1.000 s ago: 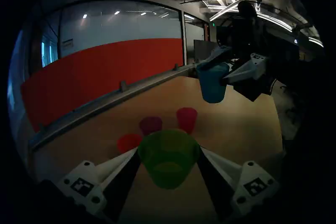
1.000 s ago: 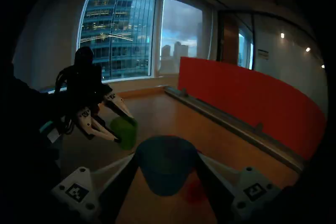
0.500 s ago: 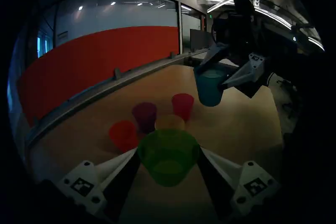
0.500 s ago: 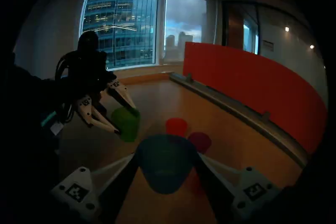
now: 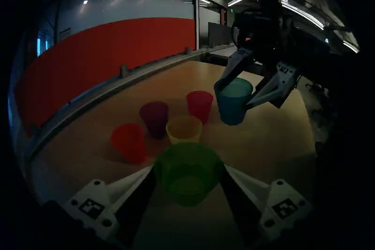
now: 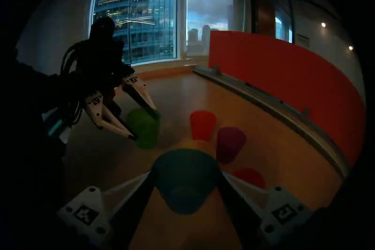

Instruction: Pour water

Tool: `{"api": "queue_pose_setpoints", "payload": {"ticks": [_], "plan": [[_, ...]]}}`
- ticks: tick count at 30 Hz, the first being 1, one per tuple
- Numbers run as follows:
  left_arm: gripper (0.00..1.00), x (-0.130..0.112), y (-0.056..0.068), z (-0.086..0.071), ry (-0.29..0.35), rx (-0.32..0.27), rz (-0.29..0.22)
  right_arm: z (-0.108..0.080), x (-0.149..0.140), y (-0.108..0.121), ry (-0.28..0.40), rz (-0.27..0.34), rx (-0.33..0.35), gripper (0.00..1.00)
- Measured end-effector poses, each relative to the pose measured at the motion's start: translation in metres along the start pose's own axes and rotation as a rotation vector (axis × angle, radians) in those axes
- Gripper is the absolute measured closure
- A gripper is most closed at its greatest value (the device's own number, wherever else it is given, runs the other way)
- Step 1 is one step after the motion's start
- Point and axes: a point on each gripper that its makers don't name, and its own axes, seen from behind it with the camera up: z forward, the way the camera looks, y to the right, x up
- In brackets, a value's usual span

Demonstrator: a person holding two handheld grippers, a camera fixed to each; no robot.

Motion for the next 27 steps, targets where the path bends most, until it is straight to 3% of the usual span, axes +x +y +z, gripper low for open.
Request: {"api": "queue_pose_setpoints", "payload": {"ticks": [27], "plan": [[0.12, -0.037, 0.013, 0.032, -0.062, -0.063, -0.035, 0.032, -0.060, -0.016, -0.108, -0.005, 0.038, 0.07]]}}
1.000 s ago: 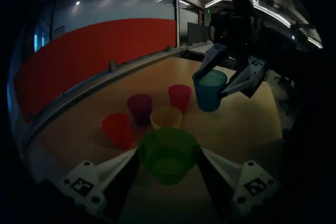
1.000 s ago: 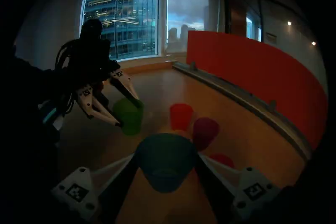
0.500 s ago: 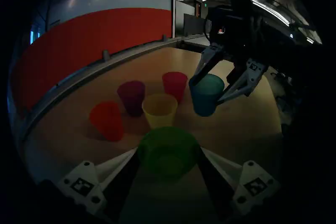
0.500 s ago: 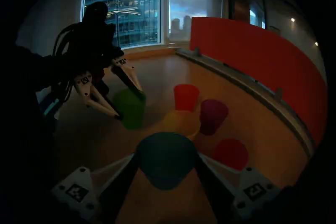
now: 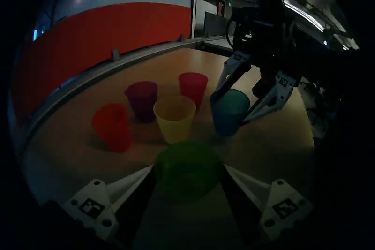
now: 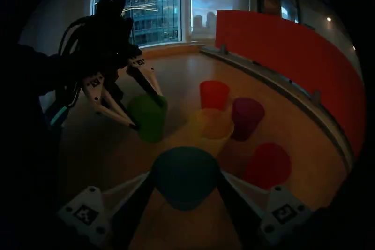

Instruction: Pour water

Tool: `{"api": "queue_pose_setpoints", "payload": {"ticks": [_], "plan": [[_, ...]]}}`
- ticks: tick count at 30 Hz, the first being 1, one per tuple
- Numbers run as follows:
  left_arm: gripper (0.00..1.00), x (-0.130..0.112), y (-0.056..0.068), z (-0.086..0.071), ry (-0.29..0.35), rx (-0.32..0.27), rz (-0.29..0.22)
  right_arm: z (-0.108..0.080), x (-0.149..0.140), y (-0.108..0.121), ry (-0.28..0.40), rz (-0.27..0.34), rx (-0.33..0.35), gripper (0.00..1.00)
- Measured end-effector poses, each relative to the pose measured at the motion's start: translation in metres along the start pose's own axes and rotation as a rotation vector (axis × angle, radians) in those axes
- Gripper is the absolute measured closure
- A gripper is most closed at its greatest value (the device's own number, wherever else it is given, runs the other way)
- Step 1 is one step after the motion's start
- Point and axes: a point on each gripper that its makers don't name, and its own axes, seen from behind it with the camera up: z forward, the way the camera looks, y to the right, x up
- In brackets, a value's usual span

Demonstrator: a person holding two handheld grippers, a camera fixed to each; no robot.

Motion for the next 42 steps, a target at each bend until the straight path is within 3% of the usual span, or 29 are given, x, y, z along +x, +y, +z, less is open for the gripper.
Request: {"api": "queue_pose_setpoints", "payload": {"ticks": [23, 42], "plan": [[0.12, -0.010, 0.001, 0.003, 0.007, -0.018, -0.028, 0.007, -0.008, -0.005, -0.016, 0.011, 0.005, 0.07], [0.10, -0.016, 0.001, 0.002, -0.020, -0.009, -0.006, 0.003, -0.016, -0.008, -0.016, 0.014, -0.011, 0.07]]}}
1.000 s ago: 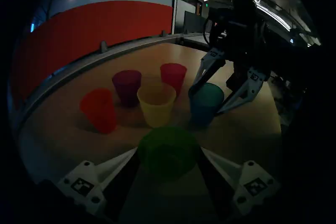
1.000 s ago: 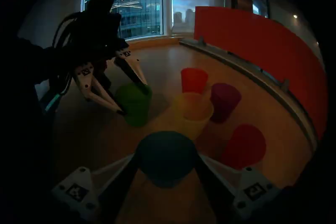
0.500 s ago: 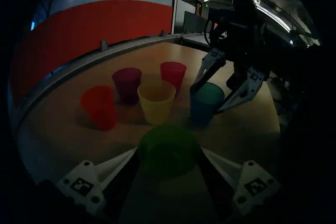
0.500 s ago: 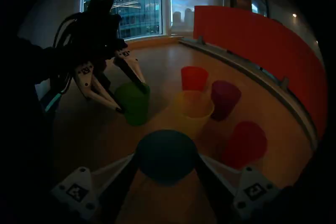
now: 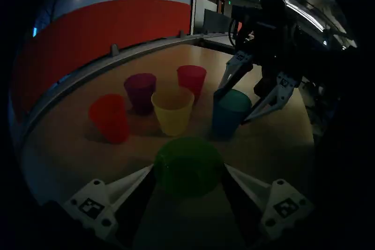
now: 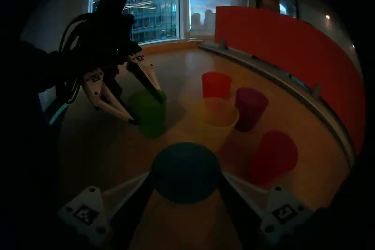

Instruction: Pour water

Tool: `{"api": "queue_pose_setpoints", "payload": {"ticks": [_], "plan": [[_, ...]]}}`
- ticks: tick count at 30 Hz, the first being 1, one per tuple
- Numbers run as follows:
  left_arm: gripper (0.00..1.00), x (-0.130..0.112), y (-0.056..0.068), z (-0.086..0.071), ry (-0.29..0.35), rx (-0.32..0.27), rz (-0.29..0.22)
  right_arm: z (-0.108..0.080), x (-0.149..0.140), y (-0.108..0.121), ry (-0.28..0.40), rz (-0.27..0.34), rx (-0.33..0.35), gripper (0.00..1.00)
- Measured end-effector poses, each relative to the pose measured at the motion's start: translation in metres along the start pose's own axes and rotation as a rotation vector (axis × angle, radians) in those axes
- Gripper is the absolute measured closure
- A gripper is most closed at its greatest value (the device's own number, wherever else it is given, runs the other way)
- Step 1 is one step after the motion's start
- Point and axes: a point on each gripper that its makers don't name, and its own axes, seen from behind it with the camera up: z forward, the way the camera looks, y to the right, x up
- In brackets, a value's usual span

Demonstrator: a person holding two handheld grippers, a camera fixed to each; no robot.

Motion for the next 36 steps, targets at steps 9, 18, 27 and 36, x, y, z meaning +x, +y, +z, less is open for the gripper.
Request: {"api": "queue_pose_setpoints", "payload": {"ticks": [9, 18, 27, 36], "plan": [[0.01, 0.001, -0.002, -0.002, -0.002, 0.009, -0.015, 0.000, -0.004, -0.002, -0.014, 0.008, -0.001, 0.00], [0.00, -0.005, -0.004, -0.006, -0.018, 0.020, 0.004, -0.002, -0.010, -0.002, -0.020, 0.012, -0.010, 0.00], [0.00, -0.009, -0.005, -0.016, -0.028, 0.039, 0.009, -0.013, -0.019, -0.001, -0.022, 0.032, -0.039, 0.00], [0.00, -0.015, -0.006, -0.035, -0.029, 0.074, 0.010, -0.032, -0.028, 0.001, -0.012, 0.052, -0.086, 0.00]]}}
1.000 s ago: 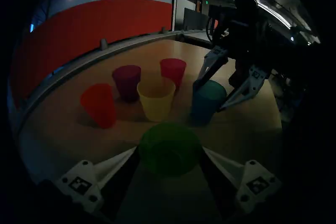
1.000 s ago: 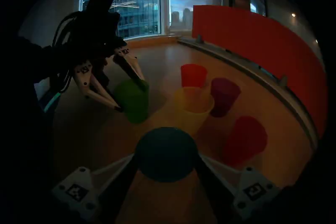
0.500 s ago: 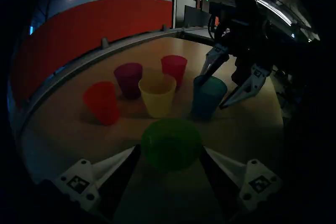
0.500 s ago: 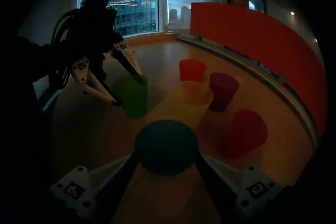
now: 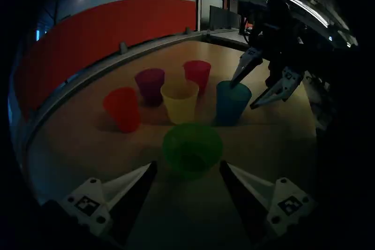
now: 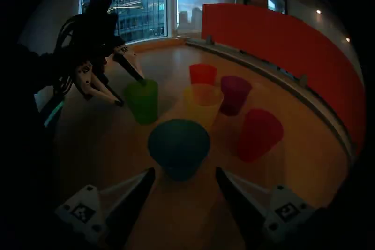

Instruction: Pour water

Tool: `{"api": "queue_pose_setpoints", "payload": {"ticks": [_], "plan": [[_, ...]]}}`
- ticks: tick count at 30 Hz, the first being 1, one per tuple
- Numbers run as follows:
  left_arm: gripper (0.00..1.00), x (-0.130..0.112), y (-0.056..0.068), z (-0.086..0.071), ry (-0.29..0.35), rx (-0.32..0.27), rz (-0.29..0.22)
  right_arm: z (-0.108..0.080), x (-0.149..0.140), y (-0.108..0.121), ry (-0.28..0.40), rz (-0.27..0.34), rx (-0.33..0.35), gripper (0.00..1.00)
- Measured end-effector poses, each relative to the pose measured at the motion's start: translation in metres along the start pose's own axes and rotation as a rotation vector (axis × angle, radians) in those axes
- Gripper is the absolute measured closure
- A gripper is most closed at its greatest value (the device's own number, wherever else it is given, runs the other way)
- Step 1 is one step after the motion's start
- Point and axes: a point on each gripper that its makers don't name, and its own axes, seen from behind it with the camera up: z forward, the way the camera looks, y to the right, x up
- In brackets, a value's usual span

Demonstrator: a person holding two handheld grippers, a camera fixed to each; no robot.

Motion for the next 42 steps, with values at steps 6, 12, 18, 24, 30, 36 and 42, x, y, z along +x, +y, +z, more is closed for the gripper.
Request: {"api": "queue_pose_setpoints", "payload": {"ticks": [6, 12, 18, 24, 30, 36, 42], "plan": [[0.00, 0.000, 0.001, -0.015, 0.015, 0.025, -0.006, -0.012, -0.003, 0.000, 0.021, 0.016, -0.030, 0.00], [0.01, -0.003, 0.002, -0.027, 0.034, 0.063, -0.027, -0.026, -0.002, -0.002, 0.049, 0.032, -0.065, 0.00], [0.00, -0.007, 0.002, -0.041, 0.060, 0.102, -0.051, -0.041, 0.001, 0.001, 0.089, 0.061, -0.110, 0.00], [0.01, -0.005, -0.006, -0.055, 0.101, 0.158, -0.088, -0.054, 0.007, 0.004, 0.142, 0.090, -0.159, 0.00], [0.00, 0.002, -0.015, -0.068, 0.159, 0.217, -0.119, -0.068, 0.019, 0.007, 0.208, 0.113, -0.213, 0.00], [0.00, 0.017, -0.027, -0.087, 0.251, 0.288, -0.146, -0.083, 0.034, 0.016, 0.271, 0.140, -0.272, 0.00], [0.00, 0.030, -0.041, -0.106, 0.331, 0.359, -0.178, -0.098, 0.055, 0.022, 0.340, 0.147, -0.324, 0.00]]}}
